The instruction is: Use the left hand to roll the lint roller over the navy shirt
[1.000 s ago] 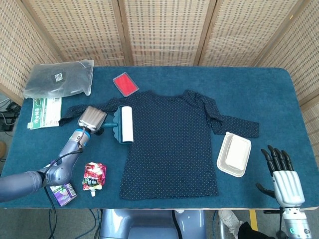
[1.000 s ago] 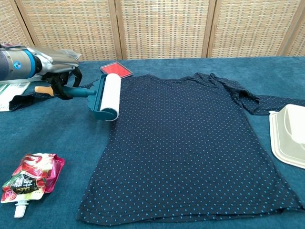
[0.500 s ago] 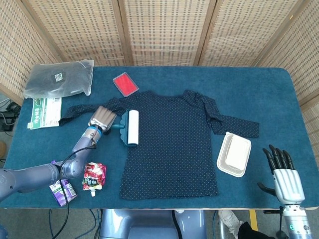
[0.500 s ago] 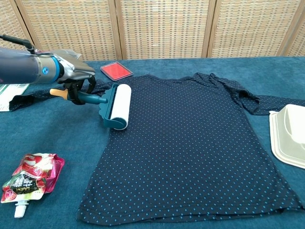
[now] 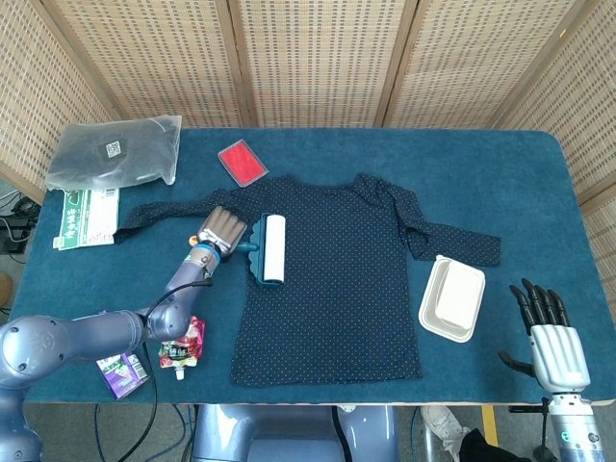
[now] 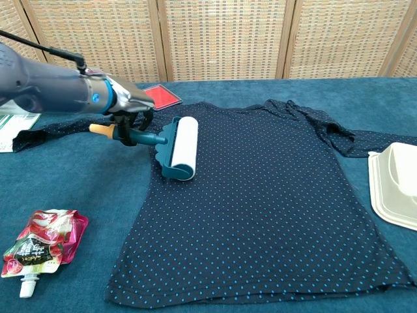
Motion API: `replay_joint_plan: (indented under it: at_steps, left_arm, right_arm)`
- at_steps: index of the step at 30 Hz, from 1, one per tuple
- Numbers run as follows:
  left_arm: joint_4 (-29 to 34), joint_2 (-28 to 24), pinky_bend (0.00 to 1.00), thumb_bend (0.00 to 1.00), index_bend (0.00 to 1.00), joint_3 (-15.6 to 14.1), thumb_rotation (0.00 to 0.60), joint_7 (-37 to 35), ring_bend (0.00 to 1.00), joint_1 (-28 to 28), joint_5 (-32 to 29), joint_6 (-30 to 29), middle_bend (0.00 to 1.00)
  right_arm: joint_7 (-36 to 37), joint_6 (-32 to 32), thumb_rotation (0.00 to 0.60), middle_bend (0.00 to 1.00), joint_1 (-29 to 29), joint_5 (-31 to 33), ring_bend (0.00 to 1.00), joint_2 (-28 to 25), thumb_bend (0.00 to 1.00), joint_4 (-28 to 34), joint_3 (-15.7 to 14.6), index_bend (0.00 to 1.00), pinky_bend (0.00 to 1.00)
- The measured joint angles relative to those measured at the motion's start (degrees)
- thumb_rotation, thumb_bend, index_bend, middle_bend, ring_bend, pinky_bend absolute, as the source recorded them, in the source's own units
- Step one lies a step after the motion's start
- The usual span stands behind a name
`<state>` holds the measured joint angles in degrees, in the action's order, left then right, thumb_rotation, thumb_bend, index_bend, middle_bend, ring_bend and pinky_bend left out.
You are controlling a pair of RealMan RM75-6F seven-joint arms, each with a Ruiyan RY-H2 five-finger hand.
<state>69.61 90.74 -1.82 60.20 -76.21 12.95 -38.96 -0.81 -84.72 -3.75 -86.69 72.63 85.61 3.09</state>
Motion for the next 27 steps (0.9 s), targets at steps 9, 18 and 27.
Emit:
replay_joint_plan:
  at_steps: [9,18,27]
  left_arm:
    - [-2.58,5.01,0.68,0.53,0.85,0.16,0.6,4.15,0.73,-5.72,-7.59,-1.02,0.89]
    - [-7.64,11.35,0.68,0.53,0.85,2.08,0.6,9.08,0.73,-10.83,-16.04,-1.98,0.89]
    - [-7.92,12.15,0.68,0.53,0.85,2.45,0.6,11.75,0.73,-11.54,-18.02,-3.39,0.89]
  right_arm:
    - [0.49,0.78,0.6,0.0,-0.27,0.02,0.0,0.2,0.12,-0.23,-0.36,0.0,0.0]
    - [0.73,0.95,0.6,0.0,-0.33,-0.3,0.0,0.29,0.12,-0.22,-0.76,0.0,0.0]
    - [0.73,0.83,0.6,0.0,-0.24,0.01,0.0,0.19,0.12,-0.24,-0.65,0.0,0.0]
